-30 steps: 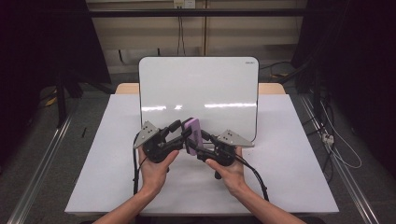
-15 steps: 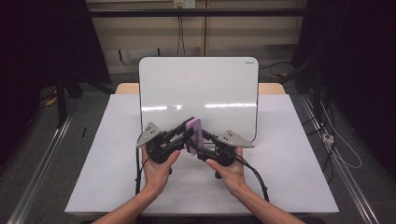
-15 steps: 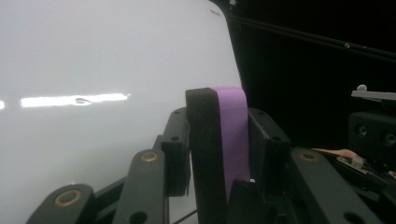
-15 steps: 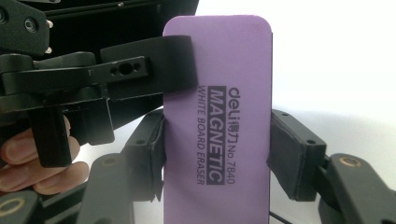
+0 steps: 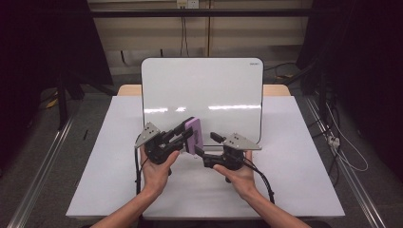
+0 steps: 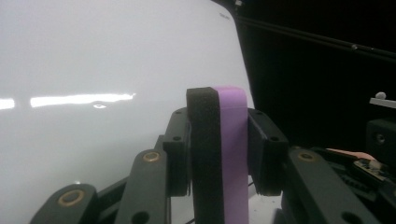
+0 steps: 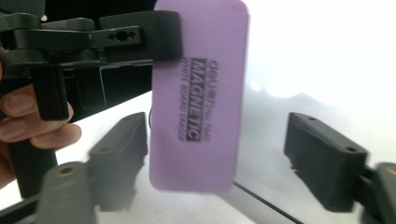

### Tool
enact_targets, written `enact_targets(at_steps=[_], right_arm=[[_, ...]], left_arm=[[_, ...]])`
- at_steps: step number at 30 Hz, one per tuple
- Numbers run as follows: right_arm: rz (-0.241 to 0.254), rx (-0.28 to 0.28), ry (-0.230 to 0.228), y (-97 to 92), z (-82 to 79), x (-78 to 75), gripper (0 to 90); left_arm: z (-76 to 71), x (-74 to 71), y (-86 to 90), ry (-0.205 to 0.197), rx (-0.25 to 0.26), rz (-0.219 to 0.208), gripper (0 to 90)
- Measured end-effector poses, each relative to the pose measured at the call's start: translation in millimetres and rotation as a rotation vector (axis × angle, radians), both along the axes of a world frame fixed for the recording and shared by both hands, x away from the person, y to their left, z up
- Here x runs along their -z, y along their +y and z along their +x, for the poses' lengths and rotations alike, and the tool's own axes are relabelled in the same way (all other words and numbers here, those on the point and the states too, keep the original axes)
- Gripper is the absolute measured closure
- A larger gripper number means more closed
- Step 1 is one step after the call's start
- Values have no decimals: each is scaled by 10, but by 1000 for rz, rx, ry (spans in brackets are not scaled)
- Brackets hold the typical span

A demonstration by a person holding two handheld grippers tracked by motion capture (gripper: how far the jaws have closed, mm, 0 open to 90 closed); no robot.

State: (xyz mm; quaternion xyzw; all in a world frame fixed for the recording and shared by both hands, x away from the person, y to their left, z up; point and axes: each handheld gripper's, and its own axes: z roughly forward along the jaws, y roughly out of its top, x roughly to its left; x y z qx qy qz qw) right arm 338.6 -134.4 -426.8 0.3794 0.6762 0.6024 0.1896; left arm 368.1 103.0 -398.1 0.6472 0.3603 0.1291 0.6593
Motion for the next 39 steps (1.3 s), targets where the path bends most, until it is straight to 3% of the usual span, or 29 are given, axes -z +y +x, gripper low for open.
enact_targets(at_steps=[5,8,11,15,17,19,22,30,39], right_arm=[[-23,13,5,-104,-24,-3,133],[-41,40,1,-208,-40,-8,97],[-71,63,0,-321,-56,4,76],[-79,94,4,-473,-83,16,56],[-91,112,1,-533,-105,13,55],[-93,117,-3,-598,-133,3,51],[-104,137,-3,-716,-174,8,50],[-188,228,19,-1007,-251,58,55],[-237,278,27,-1220,-373,86,58]], left_arm=[[-5,-66,53,-40,-13,57,642],[2,-76,80,-39,-19,75,642],[4,-97,115,-53,-24,127,642],[-5,-117,153,-49,-32,160,643],[-4,-145,181,-54,-36,209,643],[-8,-164,215,-61,-40,214,643],[-7,-200,273,-79,-49,271,644],[-9,-283,387,-89,-83,419,644],[23,-338,520,-89,-151,532,645]])
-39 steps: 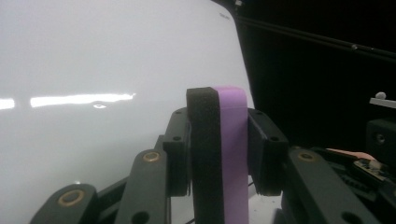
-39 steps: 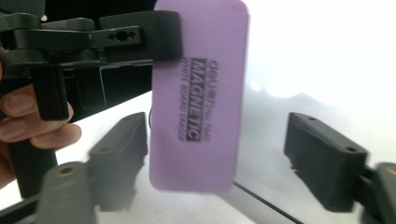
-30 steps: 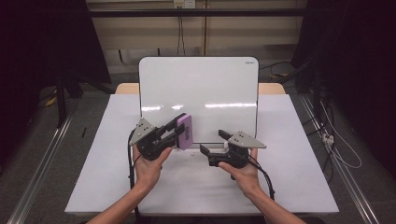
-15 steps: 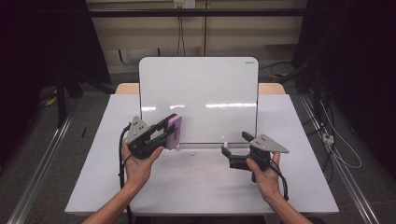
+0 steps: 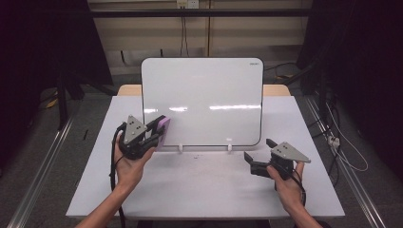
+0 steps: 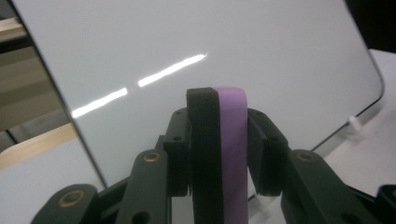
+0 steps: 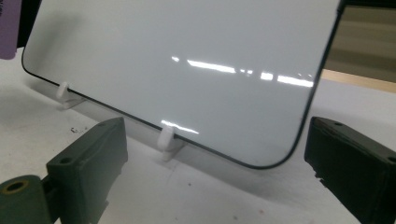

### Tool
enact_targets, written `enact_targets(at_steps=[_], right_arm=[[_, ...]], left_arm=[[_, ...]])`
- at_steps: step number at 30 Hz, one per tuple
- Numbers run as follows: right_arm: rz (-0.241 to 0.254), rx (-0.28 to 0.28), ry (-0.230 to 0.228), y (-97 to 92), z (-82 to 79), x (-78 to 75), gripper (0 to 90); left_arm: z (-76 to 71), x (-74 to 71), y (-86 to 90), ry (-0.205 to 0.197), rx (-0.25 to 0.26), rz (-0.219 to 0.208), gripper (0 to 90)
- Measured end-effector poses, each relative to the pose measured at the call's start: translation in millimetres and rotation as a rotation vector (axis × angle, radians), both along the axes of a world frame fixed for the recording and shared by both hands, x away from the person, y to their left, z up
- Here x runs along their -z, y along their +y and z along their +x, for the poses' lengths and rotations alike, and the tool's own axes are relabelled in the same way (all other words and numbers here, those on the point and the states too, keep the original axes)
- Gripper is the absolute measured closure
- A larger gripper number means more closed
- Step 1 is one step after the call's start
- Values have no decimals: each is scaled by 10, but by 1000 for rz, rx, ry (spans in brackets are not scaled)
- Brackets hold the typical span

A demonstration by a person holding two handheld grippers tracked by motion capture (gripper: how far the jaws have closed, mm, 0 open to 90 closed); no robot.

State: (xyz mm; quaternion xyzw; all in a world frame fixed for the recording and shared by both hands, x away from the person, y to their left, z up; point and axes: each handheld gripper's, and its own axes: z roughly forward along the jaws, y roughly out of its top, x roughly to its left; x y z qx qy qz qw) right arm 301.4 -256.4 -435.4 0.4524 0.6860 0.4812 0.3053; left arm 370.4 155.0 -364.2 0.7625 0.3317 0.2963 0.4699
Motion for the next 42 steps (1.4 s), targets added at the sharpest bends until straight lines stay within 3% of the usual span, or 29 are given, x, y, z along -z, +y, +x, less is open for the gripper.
enact_targets(at_steps=[5,12,18,26,32,36,38,40,42], right_arm=[[-18,16,-3,-130,-75,11,58],[6,47,6,-235,-97,63,57],[6,35,10,-202,-84,69,56],[18,24,18,-196,-64,82,54],[19,22,17,-202,-66,84,54],[20,23,16,-196,-62,84,54],[20,22,15,-192,-62,83,54],[23,20,16,-191,-62,84,53],[21,21,18,-193,-61,87,53]], left_arm=[[86,0,17,10,-43,73,646],[178,55,-13,7,-100,147,647],[280,118,-78,54,-113,190,646],[338,195,-263,34,-115,253,642],[337,199,-249,38,-112,240,634],[350,199,-211,53,-108,202,599],[354,201,-189,74,-91,162,510],[342,203,-172,64,-105,163,476],[346,199,-145,75,-79,112,372]])
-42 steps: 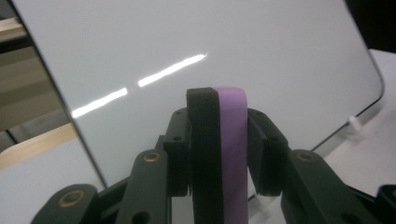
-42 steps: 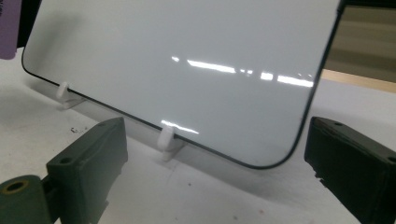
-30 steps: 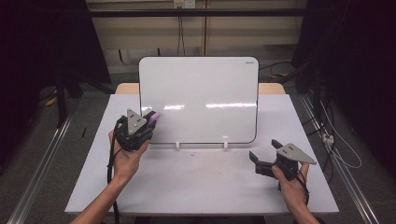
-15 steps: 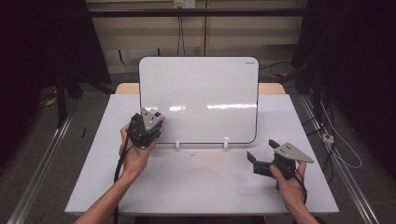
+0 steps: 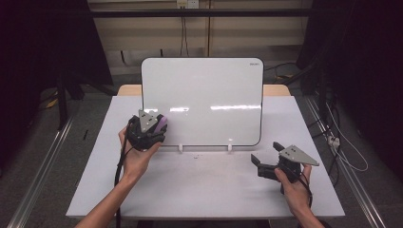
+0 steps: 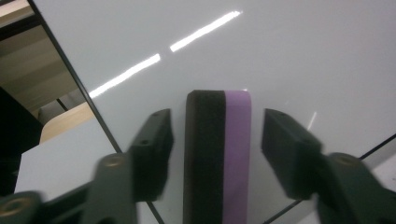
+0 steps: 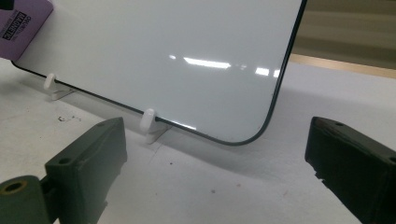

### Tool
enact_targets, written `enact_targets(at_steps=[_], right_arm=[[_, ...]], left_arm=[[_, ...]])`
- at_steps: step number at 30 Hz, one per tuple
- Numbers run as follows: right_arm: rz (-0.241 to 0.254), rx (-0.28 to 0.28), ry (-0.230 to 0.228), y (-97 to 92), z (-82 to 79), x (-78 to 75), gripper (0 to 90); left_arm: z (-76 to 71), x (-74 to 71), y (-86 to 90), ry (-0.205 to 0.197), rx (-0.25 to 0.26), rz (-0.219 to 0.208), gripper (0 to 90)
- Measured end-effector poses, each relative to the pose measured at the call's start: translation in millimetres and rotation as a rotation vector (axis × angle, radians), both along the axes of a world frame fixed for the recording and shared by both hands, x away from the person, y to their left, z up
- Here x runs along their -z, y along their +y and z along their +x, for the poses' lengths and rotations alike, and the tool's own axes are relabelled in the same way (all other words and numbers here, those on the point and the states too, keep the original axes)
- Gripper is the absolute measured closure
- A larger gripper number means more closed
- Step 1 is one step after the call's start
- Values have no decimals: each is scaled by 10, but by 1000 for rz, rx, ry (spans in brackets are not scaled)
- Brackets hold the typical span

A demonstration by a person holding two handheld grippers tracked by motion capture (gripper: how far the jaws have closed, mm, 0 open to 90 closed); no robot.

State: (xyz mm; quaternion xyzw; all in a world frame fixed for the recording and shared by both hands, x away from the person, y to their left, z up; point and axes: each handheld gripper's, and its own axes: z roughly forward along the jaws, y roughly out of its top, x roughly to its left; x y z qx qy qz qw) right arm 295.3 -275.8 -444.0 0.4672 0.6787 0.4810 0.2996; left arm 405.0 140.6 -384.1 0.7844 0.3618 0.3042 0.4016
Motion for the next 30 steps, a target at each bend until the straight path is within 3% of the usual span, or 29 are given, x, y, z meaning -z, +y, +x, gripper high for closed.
enact_targets(at_steps=[6,9,12,14,16,20,23,30], right_arm=[[2,2,1,-4,5,4,53],[4,1,1,-5,1,4,53],[6,-1,-2,-7,-2,2,53],[6,1,-3,-11,-4,1,53],[9,3,-2,-16,-9,0,52],[7,6,-2,-23,-11,4,52],[7,5,3,-23,-12,11,52],[11,5,4,-31,-12,16,53]], left_arm=[[12,-9,32,-2,8,-78,155],[11,-23,56,-9,2,-91,90],[-4,-34,80,2,-8,-139,61],[-29,-47,110,11,22,-147,53],[-70,-55,153,-6,21,-181,44],[-140,-75,212,13,37,-217,43],[-197,-94,249,21,34,-220,43],[-357,-74,324,-9,28,-223,43]])
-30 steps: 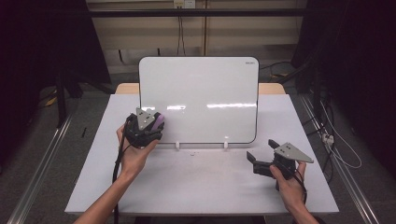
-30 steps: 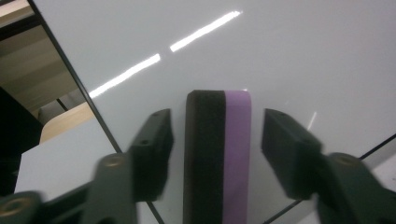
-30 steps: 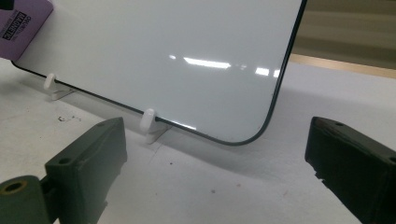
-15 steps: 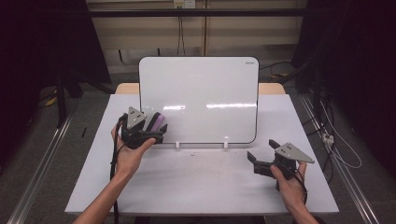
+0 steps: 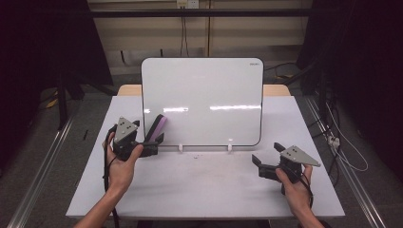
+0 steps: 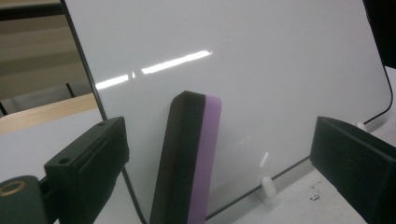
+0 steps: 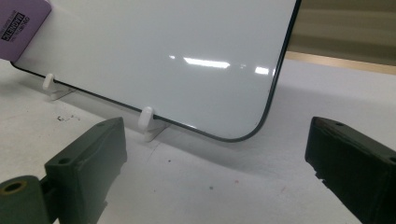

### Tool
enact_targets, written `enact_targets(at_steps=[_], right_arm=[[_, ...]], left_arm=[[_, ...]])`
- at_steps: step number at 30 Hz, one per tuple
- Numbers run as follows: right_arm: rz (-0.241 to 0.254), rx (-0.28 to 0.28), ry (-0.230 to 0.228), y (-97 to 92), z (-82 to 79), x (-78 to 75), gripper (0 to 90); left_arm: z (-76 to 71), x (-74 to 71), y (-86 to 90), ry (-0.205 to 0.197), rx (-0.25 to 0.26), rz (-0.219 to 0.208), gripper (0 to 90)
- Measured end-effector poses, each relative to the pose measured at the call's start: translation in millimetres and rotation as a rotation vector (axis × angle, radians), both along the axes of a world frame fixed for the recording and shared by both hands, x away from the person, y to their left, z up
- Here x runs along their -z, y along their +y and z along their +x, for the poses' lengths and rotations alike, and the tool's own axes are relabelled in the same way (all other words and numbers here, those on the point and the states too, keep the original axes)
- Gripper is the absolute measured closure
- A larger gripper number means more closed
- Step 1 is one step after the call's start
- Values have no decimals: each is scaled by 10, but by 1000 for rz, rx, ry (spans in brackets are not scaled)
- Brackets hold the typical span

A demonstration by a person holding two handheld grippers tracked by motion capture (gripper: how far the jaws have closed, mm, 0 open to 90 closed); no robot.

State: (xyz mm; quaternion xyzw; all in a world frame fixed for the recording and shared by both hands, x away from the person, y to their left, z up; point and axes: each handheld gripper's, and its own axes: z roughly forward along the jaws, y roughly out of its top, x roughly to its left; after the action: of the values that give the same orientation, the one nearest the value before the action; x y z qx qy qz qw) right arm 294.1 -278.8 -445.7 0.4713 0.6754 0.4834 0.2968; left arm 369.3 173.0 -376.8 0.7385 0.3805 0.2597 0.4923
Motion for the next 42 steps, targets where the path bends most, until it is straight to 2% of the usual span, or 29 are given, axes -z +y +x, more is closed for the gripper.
enact_targets(at_steps=[5,7,11,12,16,19,23,26,30,31,33,36,39,42], right_arm=[[-2,0,1,-6,-5,6,53],[-2,0,-1,-7,-8,6,53],[-2,2,3,-18,-11,10,54],[0,3,4,-20,-13,11,54],[0,6,7,-24,-14,15,54],[-2,3,8,-26,-19,21,54],[-1,6,13,-28,-23,28,54],[-2,6,12,-30,-29,29,55],[0,9,19,-38,-32,48,55],[0,9,25,-37,-31,52,55],[6,9,26,-41,-34,59,56],[1,6,29,-41,-40,67,56],[7,2,33,-36,-54,71,58],[7,1,25,-34,-52,61,59]], left_arm=[[-104,100,39,18,1,16,43],[-147,142,55,17,2,45,44],[-230,230,105,14,-14,59,42],[-241,250,119,24,-15,67,41],[-273,289,174,38,-33,58,41],[-354,337,241,54,-53,58,41],[-422,371,297,66,-52,46,41],[-461,399,329,63,-56,58,41],[-503,467,347,43,-88,74,46],[-516,480,375,33,-104,41,47],[-529,472,412,42,-114,23,47],[-572,495,437,26,-118,18,46],[-584,534,445,41,-120,31,42],[-561,548,446,62,-107,23,41]])
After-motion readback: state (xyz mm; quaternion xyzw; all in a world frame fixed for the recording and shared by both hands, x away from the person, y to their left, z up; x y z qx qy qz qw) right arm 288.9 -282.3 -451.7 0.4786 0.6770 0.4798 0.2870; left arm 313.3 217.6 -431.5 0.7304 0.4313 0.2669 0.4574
